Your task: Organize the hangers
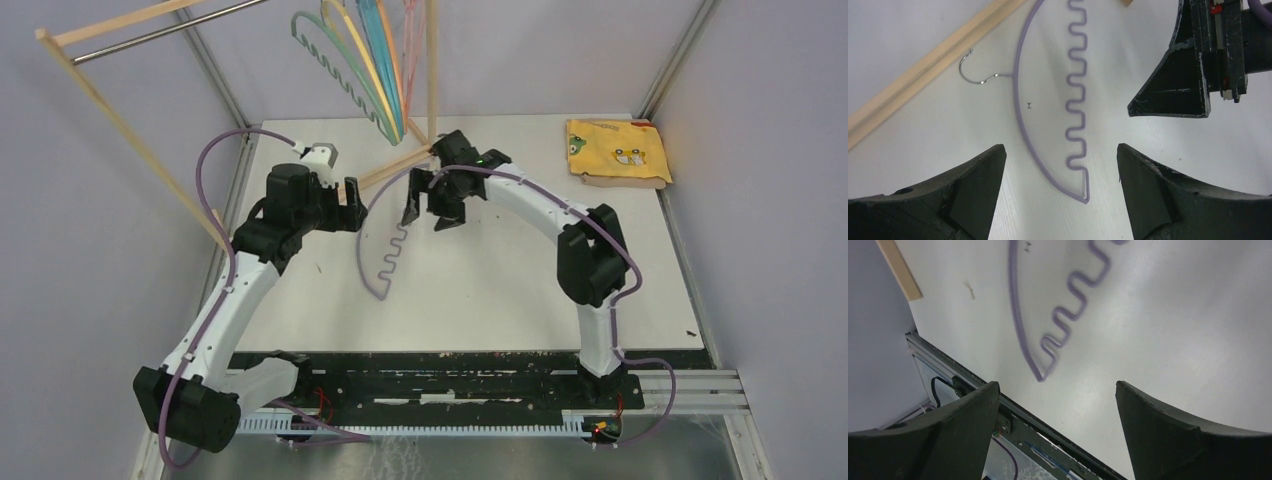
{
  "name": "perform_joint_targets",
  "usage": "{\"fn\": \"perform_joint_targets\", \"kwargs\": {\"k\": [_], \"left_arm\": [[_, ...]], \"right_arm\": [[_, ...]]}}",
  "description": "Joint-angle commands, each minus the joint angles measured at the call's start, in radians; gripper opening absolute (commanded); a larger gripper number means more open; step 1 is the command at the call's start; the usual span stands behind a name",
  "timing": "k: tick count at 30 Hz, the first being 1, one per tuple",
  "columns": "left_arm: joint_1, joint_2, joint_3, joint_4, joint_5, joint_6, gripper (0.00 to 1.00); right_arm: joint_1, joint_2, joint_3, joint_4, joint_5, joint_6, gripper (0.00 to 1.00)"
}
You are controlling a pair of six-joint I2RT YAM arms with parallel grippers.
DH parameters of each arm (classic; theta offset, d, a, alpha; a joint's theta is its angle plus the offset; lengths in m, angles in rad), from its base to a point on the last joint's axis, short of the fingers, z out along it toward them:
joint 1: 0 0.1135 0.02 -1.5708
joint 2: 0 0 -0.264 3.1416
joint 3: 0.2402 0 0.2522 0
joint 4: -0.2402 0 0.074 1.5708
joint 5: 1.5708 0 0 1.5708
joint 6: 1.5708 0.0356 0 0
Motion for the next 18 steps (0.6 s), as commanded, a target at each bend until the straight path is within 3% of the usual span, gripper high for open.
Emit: {"fn": "perform_joint_targets", "kwargs": {"k": [1, 10, 18], "left_arm": [[0.006, -0.092, -0.071, -0.019, -0.083, -0.066, 0.88], [0.014, -0.197, -0.159, -0.072, -0.150, -0.183, 0.87], [0.016, -0.257, -0.174, -0.130, -0.243, -0.253, 0.86]], "right_arm": [[0.129, 0.129, 0.196, -0.044, 0.041, -0.049, 0.92], [0.252, 0.436, 0.590, -0.123, 0.072, -0.028, 0.71], [0.301, 0.511, 0.591, -0.118, 0.121, -0.039, 0.57]]}}
